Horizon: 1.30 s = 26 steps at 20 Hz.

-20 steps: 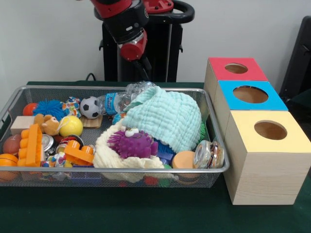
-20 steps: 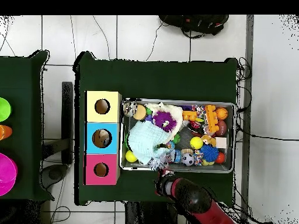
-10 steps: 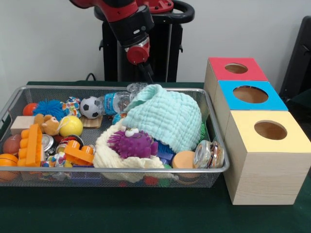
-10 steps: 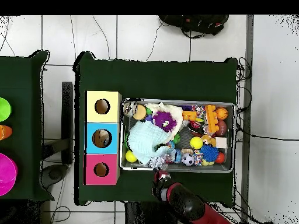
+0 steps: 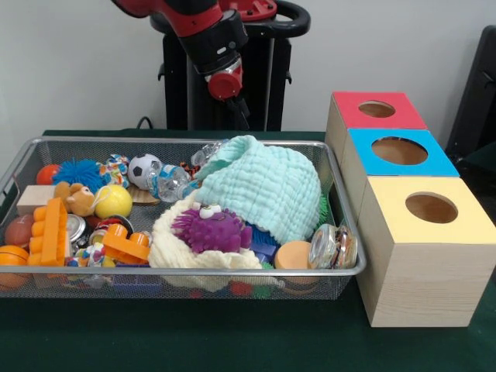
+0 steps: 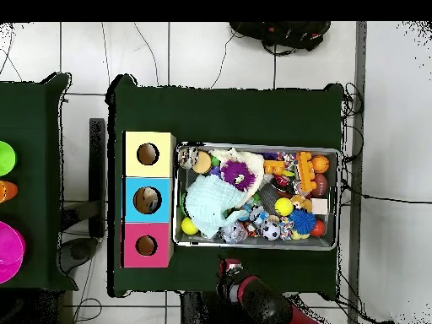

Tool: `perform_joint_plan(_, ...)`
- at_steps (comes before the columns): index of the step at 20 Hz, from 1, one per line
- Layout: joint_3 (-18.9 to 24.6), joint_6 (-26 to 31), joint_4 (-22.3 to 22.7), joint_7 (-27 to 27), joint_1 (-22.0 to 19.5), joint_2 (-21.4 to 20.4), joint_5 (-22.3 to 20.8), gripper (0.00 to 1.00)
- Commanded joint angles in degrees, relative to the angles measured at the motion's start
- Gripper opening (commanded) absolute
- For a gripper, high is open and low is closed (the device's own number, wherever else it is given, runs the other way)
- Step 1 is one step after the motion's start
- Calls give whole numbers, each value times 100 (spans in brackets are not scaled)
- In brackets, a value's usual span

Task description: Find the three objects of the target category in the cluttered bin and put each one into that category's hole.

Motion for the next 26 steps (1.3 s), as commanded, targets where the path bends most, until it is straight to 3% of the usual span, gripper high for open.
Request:
perform_joint_plan(1, 112, -156, -330, 828, 78, -98, 277, 100)
perform_joint_plan(5, 171, 27, -377, 959, 280, -350, 549, 100)
perform_joint_plan(10, 121, -58, -597, 916, 326, -197, 599, 100)
perform_joint_plan(18, 135, 413, -807, 899, 539, -472, 1021, 100)
perform_joint_plan(26, 183, 423, -1055, 653, 515, -179, 1092, 100)
